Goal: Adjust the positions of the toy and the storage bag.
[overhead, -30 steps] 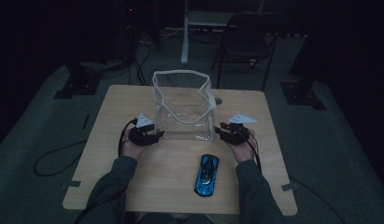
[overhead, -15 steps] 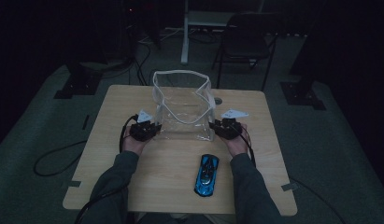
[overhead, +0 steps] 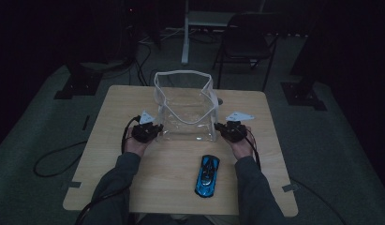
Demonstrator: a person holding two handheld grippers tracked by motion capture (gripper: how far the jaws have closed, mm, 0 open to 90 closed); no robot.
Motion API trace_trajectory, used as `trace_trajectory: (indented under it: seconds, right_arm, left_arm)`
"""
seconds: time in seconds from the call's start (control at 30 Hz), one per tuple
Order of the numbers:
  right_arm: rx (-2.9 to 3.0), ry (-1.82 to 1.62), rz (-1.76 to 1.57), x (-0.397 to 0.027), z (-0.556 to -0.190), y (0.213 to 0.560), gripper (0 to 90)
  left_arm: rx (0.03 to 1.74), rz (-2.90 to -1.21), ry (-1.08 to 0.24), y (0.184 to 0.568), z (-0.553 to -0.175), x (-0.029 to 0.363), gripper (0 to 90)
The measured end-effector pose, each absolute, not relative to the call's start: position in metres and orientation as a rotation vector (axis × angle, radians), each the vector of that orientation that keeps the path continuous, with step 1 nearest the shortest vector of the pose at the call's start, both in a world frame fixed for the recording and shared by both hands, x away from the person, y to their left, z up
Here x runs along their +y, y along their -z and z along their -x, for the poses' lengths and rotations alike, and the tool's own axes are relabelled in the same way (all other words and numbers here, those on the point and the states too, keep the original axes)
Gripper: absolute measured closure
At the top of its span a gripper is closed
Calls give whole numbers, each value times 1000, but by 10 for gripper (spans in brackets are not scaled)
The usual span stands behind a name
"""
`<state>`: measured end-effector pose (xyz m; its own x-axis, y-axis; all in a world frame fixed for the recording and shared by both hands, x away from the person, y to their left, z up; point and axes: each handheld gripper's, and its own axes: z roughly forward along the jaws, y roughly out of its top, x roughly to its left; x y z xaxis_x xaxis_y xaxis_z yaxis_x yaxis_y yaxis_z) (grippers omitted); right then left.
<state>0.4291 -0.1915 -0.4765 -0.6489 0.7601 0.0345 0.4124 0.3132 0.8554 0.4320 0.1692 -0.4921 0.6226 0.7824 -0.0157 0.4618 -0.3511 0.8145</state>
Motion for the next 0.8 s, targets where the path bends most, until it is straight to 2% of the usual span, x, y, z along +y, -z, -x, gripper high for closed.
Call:
trace_trajectory:
  seconds: [0.8]
  right_arm:
    - [2164,-1262,-1048,-224,-397,479,876]
  left_arm:
    - [893,-2015,-430,494,-421,144,871]
